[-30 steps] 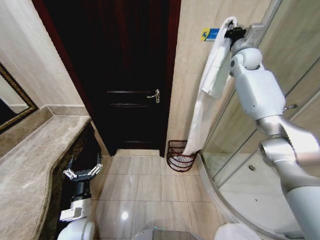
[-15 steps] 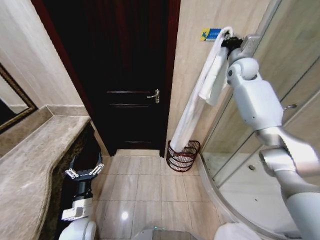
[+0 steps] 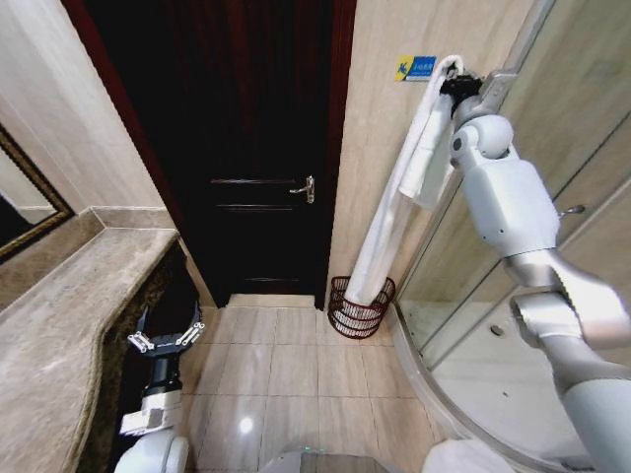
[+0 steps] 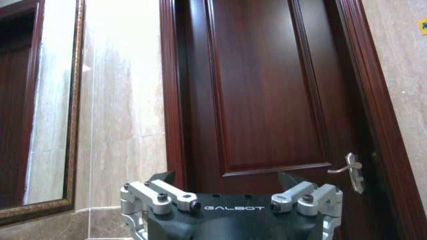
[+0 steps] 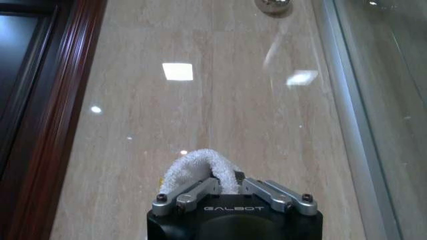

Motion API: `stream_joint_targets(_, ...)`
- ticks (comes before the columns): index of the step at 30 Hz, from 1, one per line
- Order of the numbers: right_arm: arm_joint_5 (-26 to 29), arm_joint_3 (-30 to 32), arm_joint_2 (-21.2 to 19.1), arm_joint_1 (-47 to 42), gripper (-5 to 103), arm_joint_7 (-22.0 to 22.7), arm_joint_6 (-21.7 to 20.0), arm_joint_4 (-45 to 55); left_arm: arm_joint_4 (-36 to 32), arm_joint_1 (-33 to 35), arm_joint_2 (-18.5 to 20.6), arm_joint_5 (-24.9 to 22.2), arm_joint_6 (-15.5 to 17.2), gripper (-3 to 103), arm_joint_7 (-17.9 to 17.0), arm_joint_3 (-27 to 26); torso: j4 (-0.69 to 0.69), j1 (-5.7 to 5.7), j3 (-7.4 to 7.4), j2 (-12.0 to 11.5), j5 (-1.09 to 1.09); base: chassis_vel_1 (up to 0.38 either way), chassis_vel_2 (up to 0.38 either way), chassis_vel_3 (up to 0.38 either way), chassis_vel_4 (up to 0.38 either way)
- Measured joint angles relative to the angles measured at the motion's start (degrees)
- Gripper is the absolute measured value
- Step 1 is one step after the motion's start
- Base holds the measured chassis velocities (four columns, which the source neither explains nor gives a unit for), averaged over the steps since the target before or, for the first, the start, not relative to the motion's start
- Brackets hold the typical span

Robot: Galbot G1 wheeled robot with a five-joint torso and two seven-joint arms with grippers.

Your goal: Discard the used towel into the hamper.

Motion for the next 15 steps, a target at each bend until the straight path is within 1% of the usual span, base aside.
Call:
stream_joint_targets(6,0.3,0.0,-0.3,0.8,2,-0.2,0.1,-0.5,-0.3,0.4,-0.5,0.2,-0.3,100,0.5,-0.2,0.0,0.0,0.0,0.0,-0.01,0.0,0.0,0.0,0.0)
stream_joint_targets(13,0.8,-0.3,-0.8,1.0,2,-0.3,0.1,-0.6,-0.4,0.7,-1.4,1.6,-0.8,100,1.0,-0.3,0.0,-0.05,-0.04,-0.1,0.0,0.0,0.0,0.0,0.0)
stream_joint_targets(15,1.0,-0.5,-0.9,0.9,2,-0.4,0.2,-0.6,-0.6,0.7,-1.7,1.9,-1.0,100,0.9,-0.3,-0.01,-0.34,-0.34,-0.7,0.0,0.0,0.0,0.0,0.0)
